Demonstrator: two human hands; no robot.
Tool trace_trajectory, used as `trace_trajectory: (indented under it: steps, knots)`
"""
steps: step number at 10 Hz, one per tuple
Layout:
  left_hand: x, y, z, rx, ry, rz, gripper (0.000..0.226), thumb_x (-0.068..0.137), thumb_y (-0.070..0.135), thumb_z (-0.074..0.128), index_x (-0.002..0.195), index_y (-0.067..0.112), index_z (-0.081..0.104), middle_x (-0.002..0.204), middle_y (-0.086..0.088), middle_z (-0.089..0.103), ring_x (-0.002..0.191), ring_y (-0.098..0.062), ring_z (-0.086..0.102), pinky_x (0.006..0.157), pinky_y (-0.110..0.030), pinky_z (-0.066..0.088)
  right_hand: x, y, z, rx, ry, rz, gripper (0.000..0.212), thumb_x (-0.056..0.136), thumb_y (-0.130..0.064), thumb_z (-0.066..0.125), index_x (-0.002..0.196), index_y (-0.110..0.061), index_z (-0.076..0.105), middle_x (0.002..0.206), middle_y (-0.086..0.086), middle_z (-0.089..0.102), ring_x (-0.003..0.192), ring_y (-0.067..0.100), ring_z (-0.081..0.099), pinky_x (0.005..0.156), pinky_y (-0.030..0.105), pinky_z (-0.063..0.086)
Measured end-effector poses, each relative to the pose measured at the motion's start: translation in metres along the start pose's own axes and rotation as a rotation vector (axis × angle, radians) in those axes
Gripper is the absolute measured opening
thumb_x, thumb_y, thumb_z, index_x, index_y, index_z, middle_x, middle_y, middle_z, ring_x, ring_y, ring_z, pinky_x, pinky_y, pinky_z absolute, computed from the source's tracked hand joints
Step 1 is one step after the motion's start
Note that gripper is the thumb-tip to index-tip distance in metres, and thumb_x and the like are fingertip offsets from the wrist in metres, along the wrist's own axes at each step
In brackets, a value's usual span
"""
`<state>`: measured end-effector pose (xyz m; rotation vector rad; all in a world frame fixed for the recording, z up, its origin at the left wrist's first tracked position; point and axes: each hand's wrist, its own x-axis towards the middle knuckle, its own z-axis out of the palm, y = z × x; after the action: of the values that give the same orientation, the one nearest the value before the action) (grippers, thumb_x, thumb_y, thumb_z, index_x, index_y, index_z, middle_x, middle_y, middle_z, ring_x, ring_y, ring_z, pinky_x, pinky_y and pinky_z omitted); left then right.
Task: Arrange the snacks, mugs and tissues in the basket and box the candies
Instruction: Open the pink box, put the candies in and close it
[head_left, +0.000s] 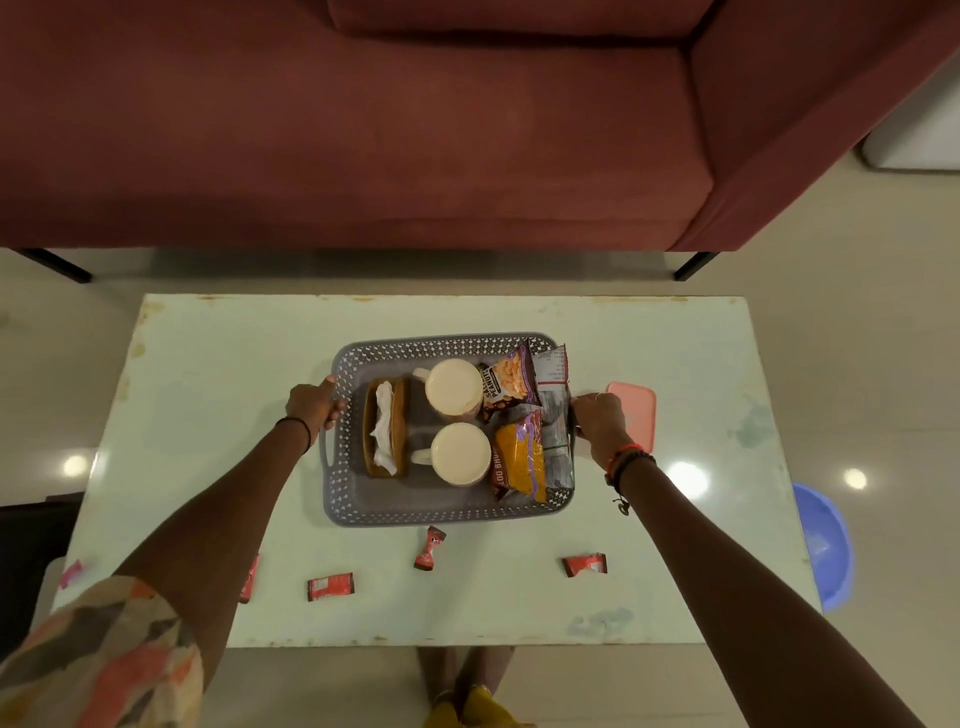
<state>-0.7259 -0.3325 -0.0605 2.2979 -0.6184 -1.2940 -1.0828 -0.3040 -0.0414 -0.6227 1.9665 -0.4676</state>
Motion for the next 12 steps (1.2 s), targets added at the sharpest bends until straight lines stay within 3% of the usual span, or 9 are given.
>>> trace_trajectory:
  steps: [1, 3, 4, 5, 6, 7, 9, 10, 12]
  knots:
    - [0.008, -0.002, 0.002, 0.014, 0.006, 0.027, 0.039, 0.094, 0.033, 0.048, 0.064, 0.009, 0.052, 0.059, -0.007, 0.052, 0.023, -0.003, 0.038, 0.029, -0.013, 0.032, 0.017, 0.01, 0.007, -0.013, -0.011, 0.024, 0.013, 0.089, -0.004, 0.047, 0.079, -0.009, 0.053, 0.095, 0.013, 0.054, 0.088, 0.022, 0.051, 0.093, 0.046, 0.05]
    - [0.023, -0.005, 0.005, 0.033, 0.017, 0.073, 0.041, 0.094, 0.033, 0.048, 0.062, 0.007, 0.052, 0.056, -0.009, 0.053, 0.021, -0.003, 0.04, 0.028, -0.011, 0.033, 0.021, 0.018, 0.018, -0.052, 0.024, -0.002, 0.029, 0.088, -0.004, 0.047, 0.061, -0.014, 0.048, 0.07, 0.006, 0.052, 0.077, 0.022, 0.048, 0.057, 0.028, 0.041]
    - [0.027, -0.008, 0.006, 0.036, 0.02, 0.091, 0.043, 0.095, 0.035, 0.046, 0.063, 0.007, 0.053, 0.044, -0.005, 0.06, 0.034, -0.008, 0.049, 0.044, -0.02, 0.044, 0.019, 0.016, 0.02, -0.024, 0.041, 0.01, 0.031, 0.085, 0.0, 0.046, 0.056, -0.013, 0.044, 0.069, 0.009, 0.05, 0.079, 0.022, 0.047, 0.069, 0.033, 0.045]
    - [0.023, -0.006, 0.005, 0.07, -0.001, 0.089, 0.044, 0.095, 0.038, 0.044, 0.07, 0.004, 0.055, 0.07, -0.014, 0.07, 0.055, -0.018, 0.06, 0.06, -0.031, 0.051, 0.019, 0.014, 0.013, -0.062, -0.047, -0.008, 0.03, 0.089, -0.004, 0.047, 0.061, -0.017, 0.045, 0.087, 0.011, 0.054, 0.087, 0.023, 0.051, 0.086, 0.039, 0.05]
    - [0.013, -0.008, 0.002, 0.303, 0.078, 0.111, 0.055, 0.095, 0.041, 0.041, 0.11, -0.011, 0.054, 0.12, -0.031, 0.058, 0.108, -0.043, 0.056, 0.095, -0.046, 0.044, 0.016, 0.017, -0.002, -0.106, -0.034, -0.025, 0.019, 0.092, -0.007, 0.044, 0.078, -0.008, 0.057, 0.098, 0.013, 0.052, 0.091, 0.024, 0.05, 0.096, 0.045, 0.048]
    - [-0.003, -0.013, -0.002, 0.37, 0.165, 0.197, 0.052, 0.097, 0.033, 0.039, 0.117, -0.013, 0.049, 0.126, -0.033, 0.051, 0.118, -0.045, 0.048, 0.099, -0.045, 0.038, 0.01, 0.021, -0.011, -0.08, 0.032, -0.023, 0.026, 0.091, -0.006, 0.044, 0.104, 0.009, 0.061, 0.095, 0.016, 0.055, 0.087, 0.027, 0.053, 0.093, 0.046, 0.05]
    - [-0.059, -0.029, 0.001, 0.183, 0.326, 0.375, 0.035, 0.097, 0.021, 0.04, 0.109, -0.007, 0.056, 0.117, -0.027, 0.056, 0.111, -0.04, 0.051, 0.092, -0.045, 0.041, -0.02, 0.027, -0.035, 0.077, 0.175, 0.014, 0.024, 0.09, -0.002, 0.048, 0.104, 0.01, 0.064, 0.086, 0.015, 0.061, 0.07, 0.026, 0.058, 0.067, 0.03, 0.054]
    - [-0.113, -0.037, 0.022, -0.013, 0.329, 0.505, 0.022, 0.095, 0.013, 0.041, 0.103, -0.001, 0.056, 0.104, -0.02, 0.06, 0.097, -0.034, 0.057, 0.076, -0.034, 0.044, -0.042, 0.037, -0.049, 0.126, 0.238, 0.025, 0.021, 0.085, -0.001, 0.051, 0.098, 0.007, 0.066, 0.082, 0.016, 0.063, 0.07, 0.027, 0.059, 0.08, 0.039, 0.056]
    - [-0.192, -0.044, 0.088, 0.008, 0.089, 0.71, 0.021, 0.096, 0.012, 0.041, 0.107, 0.003, 0.056, 0.098, -0.004, 0.057, 0.089, -0.018, 0.056, 0.074, -0.027, 0.044, -0.069, 0.061, -0.068, 0.262, 0.244, 0.049, 0.015, 0.085, 0.003, 0.054, 0.094, 0.007, 0.065, 0.081, 0.015, 0.061, 0.07, 0.025, 0.056, 0.072, 0.032, 0.054]
